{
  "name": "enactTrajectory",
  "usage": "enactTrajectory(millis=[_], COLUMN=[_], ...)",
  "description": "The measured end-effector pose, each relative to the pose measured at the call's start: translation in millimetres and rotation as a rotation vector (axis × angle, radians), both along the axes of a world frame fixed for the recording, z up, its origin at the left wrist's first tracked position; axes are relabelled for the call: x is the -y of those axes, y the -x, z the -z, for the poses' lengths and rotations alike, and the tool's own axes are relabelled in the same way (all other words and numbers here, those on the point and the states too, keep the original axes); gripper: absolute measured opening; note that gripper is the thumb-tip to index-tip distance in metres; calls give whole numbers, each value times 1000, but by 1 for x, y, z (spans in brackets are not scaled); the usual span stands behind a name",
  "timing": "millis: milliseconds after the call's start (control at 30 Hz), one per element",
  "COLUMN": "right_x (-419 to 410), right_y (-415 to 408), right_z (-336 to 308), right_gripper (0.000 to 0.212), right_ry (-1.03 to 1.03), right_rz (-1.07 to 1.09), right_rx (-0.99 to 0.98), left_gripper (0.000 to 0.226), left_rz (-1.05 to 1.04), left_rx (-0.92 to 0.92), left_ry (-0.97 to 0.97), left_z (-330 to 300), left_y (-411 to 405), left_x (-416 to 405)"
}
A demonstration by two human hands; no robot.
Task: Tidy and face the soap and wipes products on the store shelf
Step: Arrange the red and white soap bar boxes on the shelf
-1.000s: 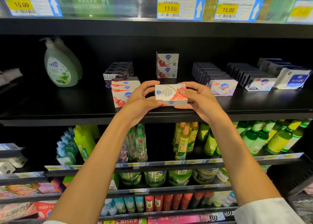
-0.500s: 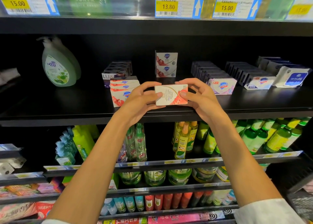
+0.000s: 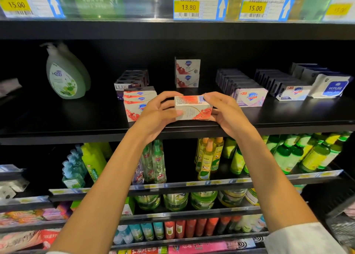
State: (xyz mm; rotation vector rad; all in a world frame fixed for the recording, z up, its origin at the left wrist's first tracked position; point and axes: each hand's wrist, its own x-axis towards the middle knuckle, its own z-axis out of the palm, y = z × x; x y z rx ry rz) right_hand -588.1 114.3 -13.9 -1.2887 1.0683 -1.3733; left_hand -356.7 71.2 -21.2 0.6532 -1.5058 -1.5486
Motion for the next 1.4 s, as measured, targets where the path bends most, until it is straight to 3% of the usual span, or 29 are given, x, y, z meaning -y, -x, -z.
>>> enactTrajectory(millis=[333,667,833,967,1167,1400], right_x=[-1,-1,0,-1,3,3], right_y=[2,6,1,1,7,7], right_z=[4,6,1,-2,0,5], right_gripper=[14,27,38,34,33,46], right_ry=[67,113,39,1,-25,49], right_rz=[32,39,39,-1,-14,-8], right_rx=[-25,-30,65,148,130,69], left_gripper=[43,38,40,38,45,65], left_rz=[17,-25,-82,-86,-93,-69], left_rx=[39,57,60,71,136,62], left_ry=[-47,14,88,108,165,8], left_z=[-6,0,2,2,3,-4], left_y=[7,7,6,5,7,7], left_x=[-4,-2,-3,-3,-3,-3])
